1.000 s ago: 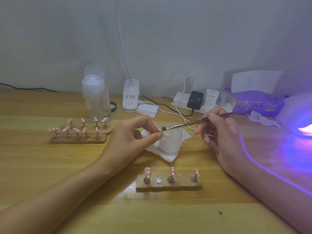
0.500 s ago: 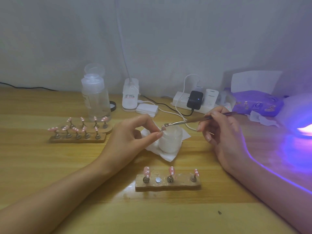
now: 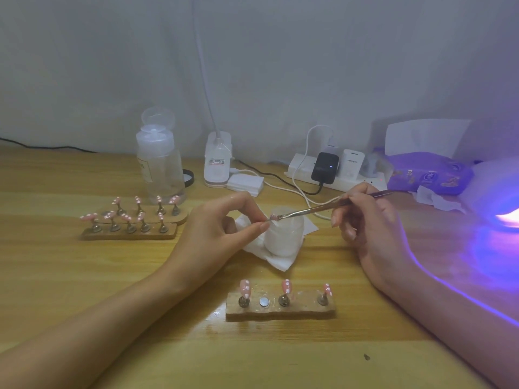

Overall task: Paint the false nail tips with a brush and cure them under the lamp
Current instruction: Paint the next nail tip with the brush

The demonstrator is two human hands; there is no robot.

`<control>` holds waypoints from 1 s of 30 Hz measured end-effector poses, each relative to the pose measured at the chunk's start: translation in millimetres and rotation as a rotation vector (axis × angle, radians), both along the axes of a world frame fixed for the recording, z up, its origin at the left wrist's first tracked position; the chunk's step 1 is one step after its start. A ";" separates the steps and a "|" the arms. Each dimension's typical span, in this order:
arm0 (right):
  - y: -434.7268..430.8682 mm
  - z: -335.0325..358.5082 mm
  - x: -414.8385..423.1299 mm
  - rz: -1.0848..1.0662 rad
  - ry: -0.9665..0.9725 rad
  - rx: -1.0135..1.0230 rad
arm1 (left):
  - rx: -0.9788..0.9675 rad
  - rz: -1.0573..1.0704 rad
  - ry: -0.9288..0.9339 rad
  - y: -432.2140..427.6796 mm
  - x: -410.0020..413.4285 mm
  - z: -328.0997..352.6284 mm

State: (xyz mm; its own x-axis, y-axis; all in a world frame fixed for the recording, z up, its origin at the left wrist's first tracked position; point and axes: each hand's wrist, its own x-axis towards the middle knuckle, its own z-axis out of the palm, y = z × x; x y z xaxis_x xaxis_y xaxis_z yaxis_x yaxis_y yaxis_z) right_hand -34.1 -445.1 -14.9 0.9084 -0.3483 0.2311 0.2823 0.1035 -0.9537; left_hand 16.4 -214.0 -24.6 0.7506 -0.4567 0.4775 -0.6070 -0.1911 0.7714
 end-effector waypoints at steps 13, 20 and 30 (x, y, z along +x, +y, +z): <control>1.7 0.8 -1.2 0.059 -0.011 -0.012 | 0.008 0.030 -0.020 0.2 -0.7 1.1; 0.4 0.3 -1.3 0.069 -0.031 0.007 | 0.032 0.049 -0.039 0.1 -1.6 1.6; 0.9 -0.7 -0.6 0.095 -0.056 -0.032 | 0.022 0.034 -0.018 0.2 -0.2 0.9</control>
